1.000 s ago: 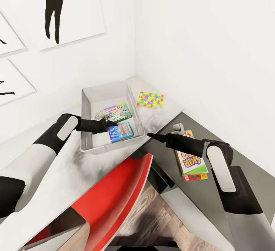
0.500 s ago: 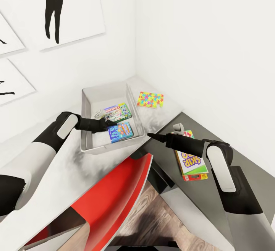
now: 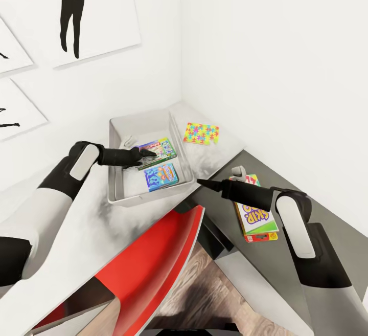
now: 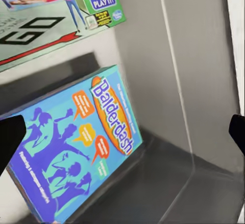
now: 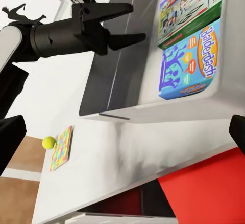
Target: Put all the toys in the child's room - the three board games (two on the bed and one on the table), the two jigsaw puzzles on the table, and the tennis ball on the table - inside the toy box on the table in the child's room.
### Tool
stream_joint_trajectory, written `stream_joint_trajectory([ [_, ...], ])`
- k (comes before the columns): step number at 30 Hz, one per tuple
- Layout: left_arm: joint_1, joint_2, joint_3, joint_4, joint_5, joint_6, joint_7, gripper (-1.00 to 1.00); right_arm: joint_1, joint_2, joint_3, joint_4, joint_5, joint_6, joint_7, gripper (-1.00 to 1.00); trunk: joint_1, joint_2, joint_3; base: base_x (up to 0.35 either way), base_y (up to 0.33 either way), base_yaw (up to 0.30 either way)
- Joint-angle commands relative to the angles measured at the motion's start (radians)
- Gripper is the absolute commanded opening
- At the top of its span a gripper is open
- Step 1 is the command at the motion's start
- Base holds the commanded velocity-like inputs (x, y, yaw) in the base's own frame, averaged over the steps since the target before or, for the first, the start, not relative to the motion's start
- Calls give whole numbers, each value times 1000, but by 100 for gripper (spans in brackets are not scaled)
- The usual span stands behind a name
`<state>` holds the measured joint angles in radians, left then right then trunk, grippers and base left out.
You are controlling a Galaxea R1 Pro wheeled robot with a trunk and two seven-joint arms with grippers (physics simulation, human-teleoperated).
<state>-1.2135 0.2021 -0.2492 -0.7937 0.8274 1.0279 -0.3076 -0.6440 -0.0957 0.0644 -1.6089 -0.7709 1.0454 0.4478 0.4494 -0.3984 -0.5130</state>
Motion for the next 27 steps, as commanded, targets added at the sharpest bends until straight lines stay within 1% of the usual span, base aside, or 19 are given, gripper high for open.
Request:
stream_joint_trajectory([
  [1,2,1,8,-19,-10,1,-11,100,0,0,1,0,9,2,9,100,1,-2,-1,0,0,0],
  [4,7,1,16,-38,-10,2,-11,100,0,0,1,0,10,2,9,100,1,-2,-1,0,0,0],
  [6,19,2,28,-80,-10,3,-11,100,1,0,1,0,10,2,10,100,1,-2,-1,0,0,0],
  [7,19,2,28,-80,-10,3,-11,100,1,0,1,0,10,2,10,100,1,-2,-1,0,0,0],
  [10,33,2,37,-123,-11,4,-10,100,2,0,1,0,11,2,10,100,1,-2,-1,0,0,0],
  [11,33,2,37,-123,-11,4,-10,100,2,0,1,0,11,2,10,100,1,-2,-1,0,0,0],
  [14,61,1,44,-181,-12,5,-8,100,3,-1,0,0,12,2,10,100,1,-2,-1,0,0,0],
  [19,84,-2,49,-221,-10,5,-7,100,4,-1,-1,0,14,2,11,100,1,-2,-1,0,0,0],
  [22,95,-6,54,-245,-5,5,-7,100,4,-2,-2,0,14,2,11,100,1,-2,-1,0,0,0],
  [24,105,-9,59,-266,5,5,-6,100,4,-2,-2,0,14,2,11,100,1,-2,-1,0,0,0],
  [27,109,-10,61,-275,12,5,-6,100,4,-2,-3,0,14,2,11,100,1,-2,-1,0,0,0],
])
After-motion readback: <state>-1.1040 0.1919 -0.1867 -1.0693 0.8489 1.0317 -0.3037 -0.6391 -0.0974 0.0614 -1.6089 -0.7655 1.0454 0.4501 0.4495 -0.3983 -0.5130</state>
